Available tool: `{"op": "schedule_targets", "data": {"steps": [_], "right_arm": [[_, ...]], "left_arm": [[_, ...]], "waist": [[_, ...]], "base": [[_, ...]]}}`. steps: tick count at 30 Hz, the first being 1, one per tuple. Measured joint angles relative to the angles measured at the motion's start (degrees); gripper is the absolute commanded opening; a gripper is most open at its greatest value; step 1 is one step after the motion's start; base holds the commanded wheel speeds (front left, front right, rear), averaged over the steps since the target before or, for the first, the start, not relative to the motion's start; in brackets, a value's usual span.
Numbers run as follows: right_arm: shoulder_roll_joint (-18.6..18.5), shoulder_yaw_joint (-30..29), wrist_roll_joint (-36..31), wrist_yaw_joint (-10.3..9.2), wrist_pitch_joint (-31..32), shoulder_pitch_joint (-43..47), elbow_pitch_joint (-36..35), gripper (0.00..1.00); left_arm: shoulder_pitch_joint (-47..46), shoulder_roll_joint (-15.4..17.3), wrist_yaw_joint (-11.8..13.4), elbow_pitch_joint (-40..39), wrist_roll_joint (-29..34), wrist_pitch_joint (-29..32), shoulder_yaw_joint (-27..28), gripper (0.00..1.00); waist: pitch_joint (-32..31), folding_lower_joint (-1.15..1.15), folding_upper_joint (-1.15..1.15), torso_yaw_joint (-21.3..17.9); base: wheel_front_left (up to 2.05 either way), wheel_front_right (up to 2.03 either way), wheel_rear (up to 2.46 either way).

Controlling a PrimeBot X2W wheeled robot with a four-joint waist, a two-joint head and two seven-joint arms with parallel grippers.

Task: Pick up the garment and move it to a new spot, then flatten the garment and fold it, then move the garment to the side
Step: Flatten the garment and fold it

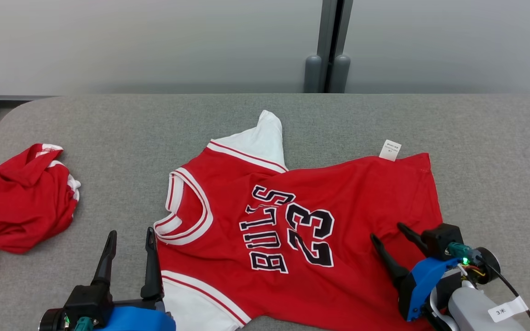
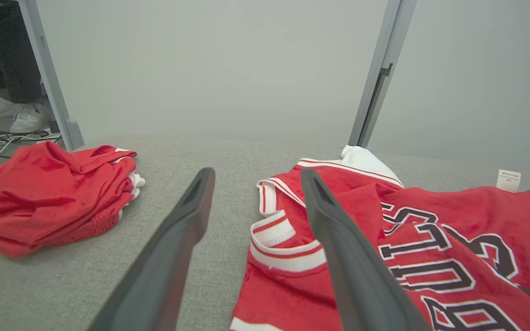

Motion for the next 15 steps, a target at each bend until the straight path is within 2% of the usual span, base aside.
{"op": "schedule_targets", "data": {"steps": [15], "right_arm": [[2.5,1.7,2.2,0.0,-1.4,-2.9,9.1,1.0]], "left_arm": [[-0.8,0.0,0.7,-0.3,-0.5,0.0,-0.8,1.0]], "waist": [[2.1,0.0,0.0,1.4]], "base": [[0.0,0.0,0.0]]}}
